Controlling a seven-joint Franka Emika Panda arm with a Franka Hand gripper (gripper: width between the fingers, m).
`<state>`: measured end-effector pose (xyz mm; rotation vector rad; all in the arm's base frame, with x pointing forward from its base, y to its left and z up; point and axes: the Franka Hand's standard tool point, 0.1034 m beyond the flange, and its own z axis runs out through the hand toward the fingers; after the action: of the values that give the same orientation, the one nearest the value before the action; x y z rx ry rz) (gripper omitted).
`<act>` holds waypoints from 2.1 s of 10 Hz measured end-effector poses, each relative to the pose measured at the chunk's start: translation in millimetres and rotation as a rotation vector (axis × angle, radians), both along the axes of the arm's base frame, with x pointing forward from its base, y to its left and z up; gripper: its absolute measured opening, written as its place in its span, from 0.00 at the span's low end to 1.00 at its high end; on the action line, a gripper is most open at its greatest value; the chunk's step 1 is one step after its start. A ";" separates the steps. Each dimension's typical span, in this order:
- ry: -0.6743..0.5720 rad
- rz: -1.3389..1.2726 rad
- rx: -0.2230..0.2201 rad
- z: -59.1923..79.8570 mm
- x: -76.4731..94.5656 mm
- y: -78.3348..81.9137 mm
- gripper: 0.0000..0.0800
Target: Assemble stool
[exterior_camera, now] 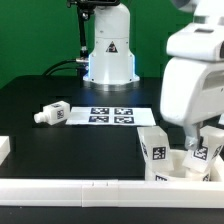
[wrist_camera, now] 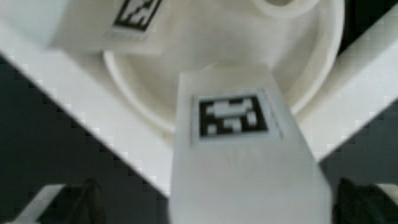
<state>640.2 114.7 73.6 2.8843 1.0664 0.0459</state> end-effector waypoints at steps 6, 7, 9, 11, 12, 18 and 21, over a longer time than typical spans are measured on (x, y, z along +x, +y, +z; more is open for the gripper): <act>-0.011 -0.266 0.012 -1.8 -0.4 -1.8 0.42; -0.016 -0.371 0.021 -1.6 0.0 -2.7 0.42; -0.033 -0.761 0.048 -1.5 0.4 -3.6 0.42; -0.028 -1.112 0.085 -4.2 -0.7 -1.6 0.42; -0.029 -1.137 0.086 -4.3 -0.8 -1.3 0.42; -0.053 -1.878 0.189 -6.6 -5.5 -6.0 0.42; -0.049 -2.052 0.194 -6.7 -6.1 -6.2 0.42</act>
Offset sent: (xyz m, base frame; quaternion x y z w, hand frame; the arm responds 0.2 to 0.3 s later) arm 0.0000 0.0000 0.0000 0.0000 0.0000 0.0000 1.0000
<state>634.1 108.5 67.0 2.5135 -2.0100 0.0857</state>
